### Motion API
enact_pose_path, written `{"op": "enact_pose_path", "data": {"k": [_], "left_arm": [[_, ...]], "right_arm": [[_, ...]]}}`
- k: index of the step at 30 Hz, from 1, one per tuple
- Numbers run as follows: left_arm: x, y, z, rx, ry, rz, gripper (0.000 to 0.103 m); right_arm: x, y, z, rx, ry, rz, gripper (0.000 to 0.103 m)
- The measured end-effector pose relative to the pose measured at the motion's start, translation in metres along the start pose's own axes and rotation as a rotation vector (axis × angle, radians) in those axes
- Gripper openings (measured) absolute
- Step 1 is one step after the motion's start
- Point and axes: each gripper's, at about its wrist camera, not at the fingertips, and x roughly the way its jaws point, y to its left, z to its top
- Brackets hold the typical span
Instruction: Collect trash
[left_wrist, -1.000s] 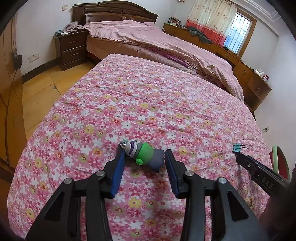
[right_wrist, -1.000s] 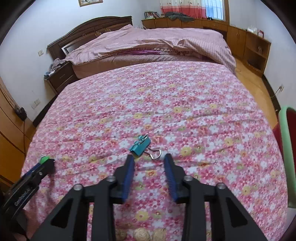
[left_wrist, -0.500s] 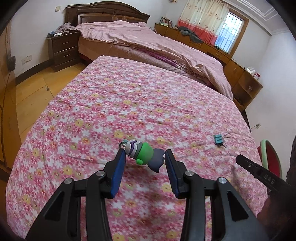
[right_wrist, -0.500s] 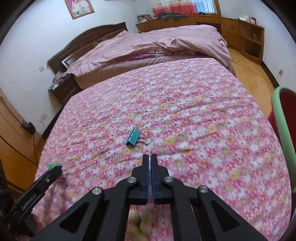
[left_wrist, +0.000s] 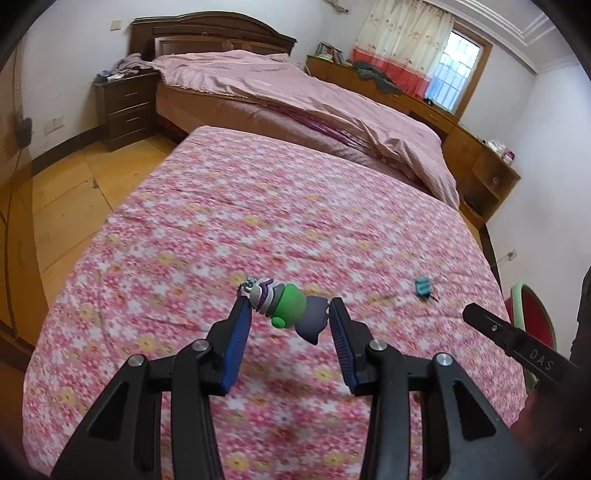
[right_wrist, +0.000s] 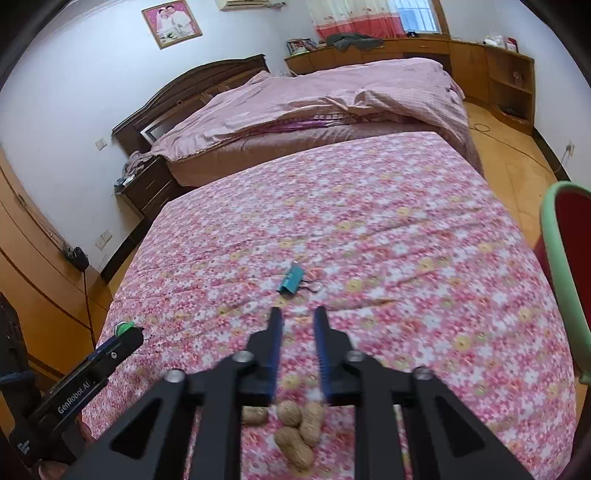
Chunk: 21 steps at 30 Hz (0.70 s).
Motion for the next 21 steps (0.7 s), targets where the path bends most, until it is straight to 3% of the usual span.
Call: {"op": "enact_pose_path", "data": {"k": [6,14,18,20,21], "left_arm": [[0.011,0.014,0.004,-0.037,0.010,0.007,0.043],[0.028,0.020,0.006,-0.041,0.043,0.001,0.043],[0.034,0.019,0.005,-0.037,0.056,-0.005,0.043],[0.038,0.018,0.006,-0.036,0.063,-0.004,0.043],[0.040,0.018,0.006,-0.035,0.066,-0.003,0.043]], "right_arm": [[0.025,0.012,0.009,-0.031,0.010,-0.042,0.038],[0.061,0.015,0.013,-0.042,0.061,-0.095,0.039],[0.067,0.021,0.013,-0.077,0.039,-0.110,0.043],[0.070,0.024,0.014,-0.106,0.034,-0.125,0.043],[0.071,0.027,0.013,-0.120,0.031,-0.137,0.037]]}}
